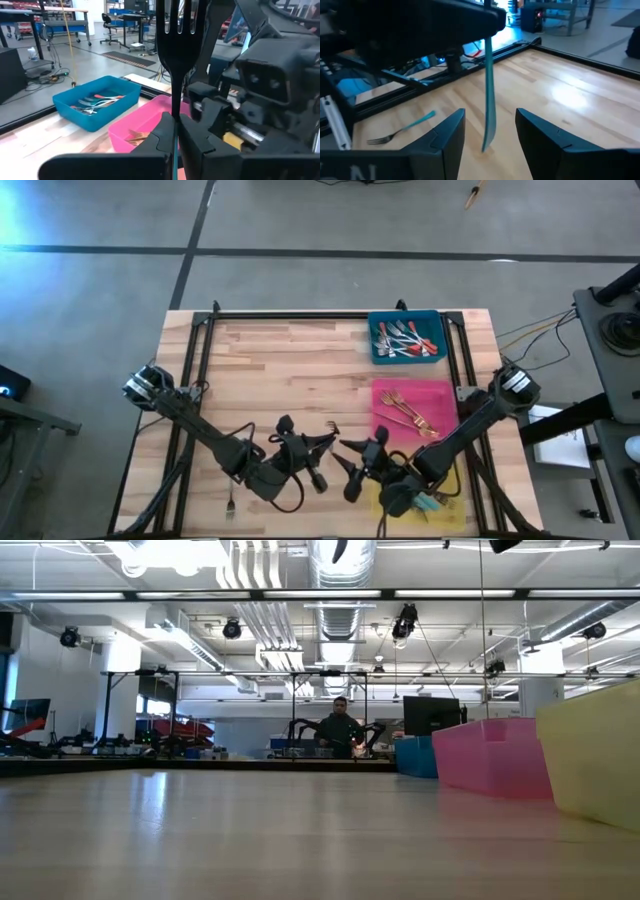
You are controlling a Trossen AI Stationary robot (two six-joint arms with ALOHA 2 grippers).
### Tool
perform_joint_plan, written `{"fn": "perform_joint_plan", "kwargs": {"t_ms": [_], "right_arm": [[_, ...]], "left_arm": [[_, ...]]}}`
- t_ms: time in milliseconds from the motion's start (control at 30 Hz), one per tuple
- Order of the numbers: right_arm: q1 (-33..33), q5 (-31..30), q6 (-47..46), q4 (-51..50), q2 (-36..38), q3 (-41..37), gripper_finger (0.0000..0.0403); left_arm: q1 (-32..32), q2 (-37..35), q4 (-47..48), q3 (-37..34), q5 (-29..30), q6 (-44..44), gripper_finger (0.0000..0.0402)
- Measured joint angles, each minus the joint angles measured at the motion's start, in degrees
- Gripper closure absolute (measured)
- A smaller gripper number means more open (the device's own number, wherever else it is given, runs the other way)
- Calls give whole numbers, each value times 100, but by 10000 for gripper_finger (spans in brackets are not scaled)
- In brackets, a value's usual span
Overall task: Sort silverware by color (type)
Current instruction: Put the blue fork into the yellow bin
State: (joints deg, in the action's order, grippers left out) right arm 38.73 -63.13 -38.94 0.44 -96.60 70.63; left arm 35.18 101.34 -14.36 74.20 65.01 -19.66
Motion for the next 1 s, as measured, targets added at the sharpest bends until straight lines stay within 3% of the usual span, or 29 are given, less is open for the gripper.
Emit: {"fn": "perform_joint_plan", "kwargs": {"t_ms": [333,533,667,833,1000], "right_arm": [[-303,4,251,-15,6,11,241],[-483,13,399,-12,11,11,259],[-543,13,532,-12,13,11,291],[-542,64,721,-45,44,11,378],[-547,330,836,-56,131,11,394]], "left_arm": [[-20,-2,-455,-1,-13,293,401],[-76,-2,-562,-1,-439,323,401],[-114,-2,-621,-1,-442,557,401],[-174,-2,-609,-1,-422,732,401],[-228,-2,-605,-1,-289,880,401]]}}
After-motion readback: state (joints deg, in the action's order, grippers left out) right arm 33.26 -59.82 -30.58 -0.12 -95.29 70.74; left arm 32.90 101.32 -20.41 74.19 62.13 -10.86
